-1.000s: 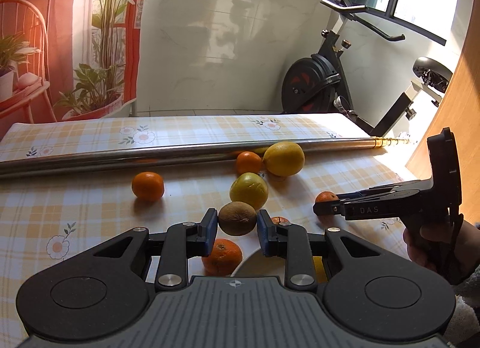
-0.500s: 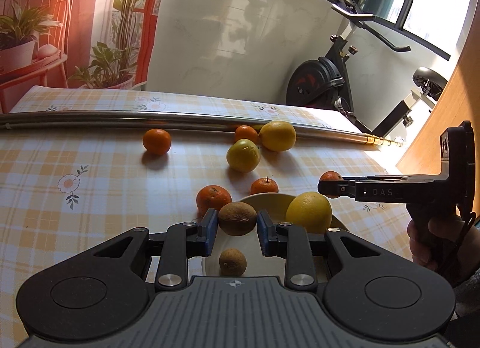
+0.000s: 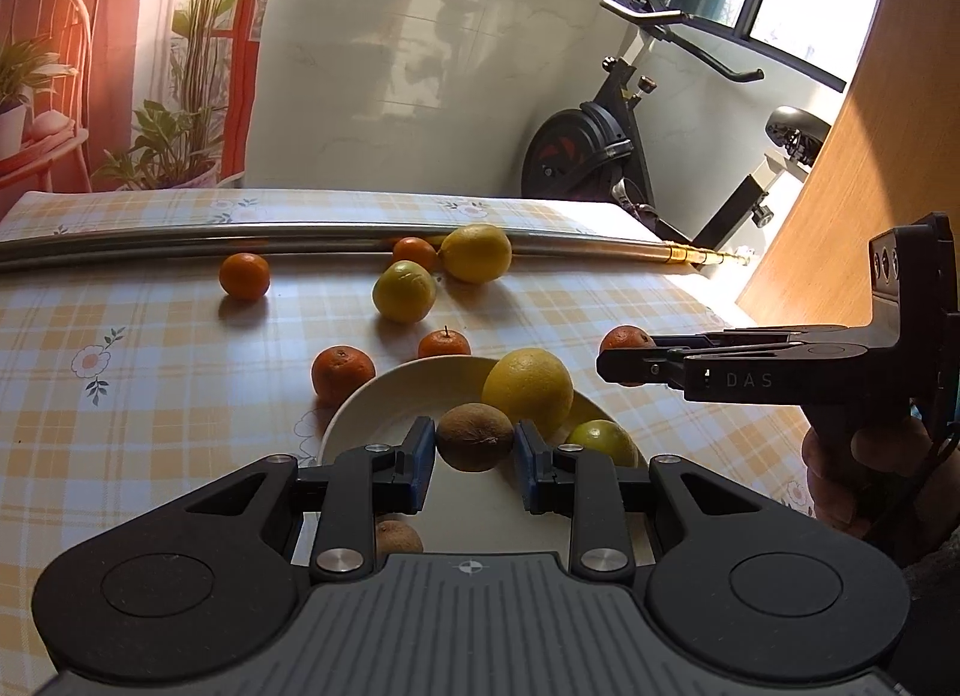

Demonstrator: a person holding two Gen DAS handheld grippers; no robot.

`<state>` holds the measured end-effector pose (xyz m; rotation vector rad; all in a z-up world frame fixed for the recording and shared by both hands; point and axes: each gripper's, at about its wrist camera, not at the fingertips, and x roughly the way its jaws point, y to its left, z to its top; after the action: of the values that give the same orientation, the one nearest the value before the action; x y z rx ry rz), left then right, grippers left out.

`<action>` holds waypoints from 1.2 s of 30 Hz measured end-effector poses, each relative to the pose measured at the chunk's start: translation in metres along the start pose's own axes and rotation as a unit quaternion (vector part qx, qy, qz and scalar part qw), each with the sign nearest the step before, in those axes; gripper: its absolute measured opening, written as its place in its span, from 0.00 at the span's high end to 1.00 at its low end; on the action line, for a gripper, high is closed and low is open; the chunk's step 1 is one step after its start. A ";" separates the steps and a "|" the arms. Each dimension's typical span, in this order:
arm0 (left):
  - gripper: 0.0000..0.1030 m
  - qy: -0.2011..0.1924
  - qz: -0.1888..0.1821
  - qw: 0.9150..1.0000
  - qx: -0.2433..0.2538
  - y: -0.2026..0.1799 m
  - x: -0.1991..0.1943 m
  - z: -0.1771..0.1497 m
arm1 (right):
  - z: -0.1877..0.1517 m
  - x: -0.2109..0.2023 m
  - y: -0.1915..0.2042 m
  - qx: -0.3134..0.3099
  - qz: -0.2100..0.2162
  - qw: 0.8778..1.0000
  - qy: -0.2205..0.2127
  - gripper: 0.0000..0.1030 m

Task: Organize fruits
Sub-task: 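Carry the kiwi toward the plate with the left gripper while the right grasps the tangerine, then open the left gripper to drop the kiwi in the plate while the right holds the tangerine, then lower the tangerine into the plate and open the right gripper while the left moves off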

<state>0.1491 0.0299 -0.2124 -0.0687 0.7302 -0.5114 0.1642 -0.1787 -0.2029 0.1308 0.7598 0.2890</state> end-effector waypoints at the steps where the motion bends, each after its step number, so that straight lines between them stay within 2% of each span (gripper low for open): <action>1: 0.71 0.003 -0.005 1.000 0.009 -0.004 0.005 0.001 | 0.000 -0.002 0.000 0.000 -0.001 1.000 -0.002 0.67; 4: 0.71 0.015 -0.026 0.999 0.030 -0.017 0.023 0.003 | 0.001 -0.008 -0.004 0.003 -0.007 1.000 -0.007 0.67; 9: 0.71 0.059 -0.050 0.996 0.042 -0.026 0.054 -0.009 | 0.002 -0.011 -0.014 0.012 -0.011 1.000 -0.011 0.67; 14: 0.71 0.097 -0.077 0.991 0.054 -0.032 0.066 -0.023 | 0.001 -0.008 -0.020 0.016 -0.012 1.000 -0.011 0.67; 17: 0.71 0.104 -0.105 0.987 0.065 -0.040 0.068 -0.028 | 0.000 -0.005 -0.022 0.020 -0.010 1.000 -0.010 0.67; 22: 0.71 0.124 -0.107 0.984 0.073 -0.048 0.083 -0.031 | -0.003 -0.001 -0.020 0.019 -0.008 1.000 -0.007 0.67; 36: 0.71 0.113 -0.107 0.987 0.030 -0.046 0.100 -0.023 | -0.004 0.001 -0.017 0.016 -0.009 1.000 -0.003 0.67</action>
<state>0.1776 -0.0544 -0.2806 -0.0337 0.9334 -0.7552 0.1658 -0.1943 -0.2103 0.1546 0.7591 0.2598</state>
